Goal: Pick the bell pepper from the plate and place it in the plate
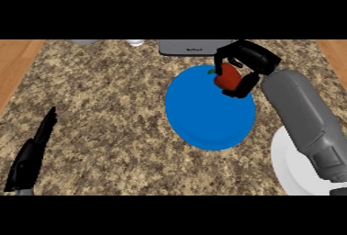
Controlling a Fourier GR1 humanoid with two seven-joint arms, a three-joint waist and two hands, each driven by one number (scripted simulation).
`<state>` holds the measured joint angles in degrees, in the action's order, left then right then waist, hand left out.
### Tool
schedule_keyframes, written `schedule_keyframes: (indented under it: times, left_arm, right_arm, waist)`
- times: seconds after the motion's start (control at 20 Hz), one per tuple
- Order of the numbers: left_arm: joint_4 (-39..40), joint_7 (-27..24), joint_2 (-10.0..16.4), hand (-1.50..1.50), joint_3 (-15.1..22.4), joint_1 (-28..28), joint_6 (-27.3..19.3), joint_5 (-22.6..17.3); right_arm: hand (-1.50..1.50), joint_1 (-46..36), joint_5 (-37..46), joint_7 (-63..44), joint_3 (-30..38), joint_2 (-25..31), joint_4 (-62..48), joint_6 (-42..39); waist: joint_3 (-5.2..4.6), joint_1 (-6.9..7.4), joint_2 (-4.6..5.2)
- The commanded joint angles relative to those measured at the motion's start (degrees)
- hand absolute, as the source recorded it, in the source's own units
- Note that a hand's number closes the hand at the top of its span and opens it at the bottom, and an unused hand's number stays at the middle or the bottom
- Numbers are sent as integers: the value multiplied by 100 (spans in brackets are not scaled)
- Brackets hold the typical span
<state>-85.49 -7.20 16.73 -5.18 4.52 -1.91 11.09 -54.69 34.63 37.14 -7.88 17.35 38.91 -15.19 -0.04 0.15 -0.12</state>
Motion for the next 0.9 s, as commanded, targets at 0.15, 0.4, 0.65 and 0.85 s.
schedule_keyframes:
  times: [0.15,0.4,0.65,0.85]
  left_arm:
    - [274,-94,21,0,-76,-184,191,-16]
    - [20,-267,75,0,-254,212,230,-117]
    - [263,152,-93,0,-154,-474,75,144]
    - [-73,106,130,0,-331,-21,400,-144]
  right_arm:
    - [150,81,495,-193,-372,-619,-280,119]
    - [-150,197,82,-1426,119,-1039,-426,6]
    - [-150,309,73,-1033,300,-1124,-604,207]
    - [-150,266,-660,-1065,964,-1352,-523,199]
  waist:
    - [3,56,32]
    - [2,51,15]
    - [4,22,27]
    - [5,59,30]
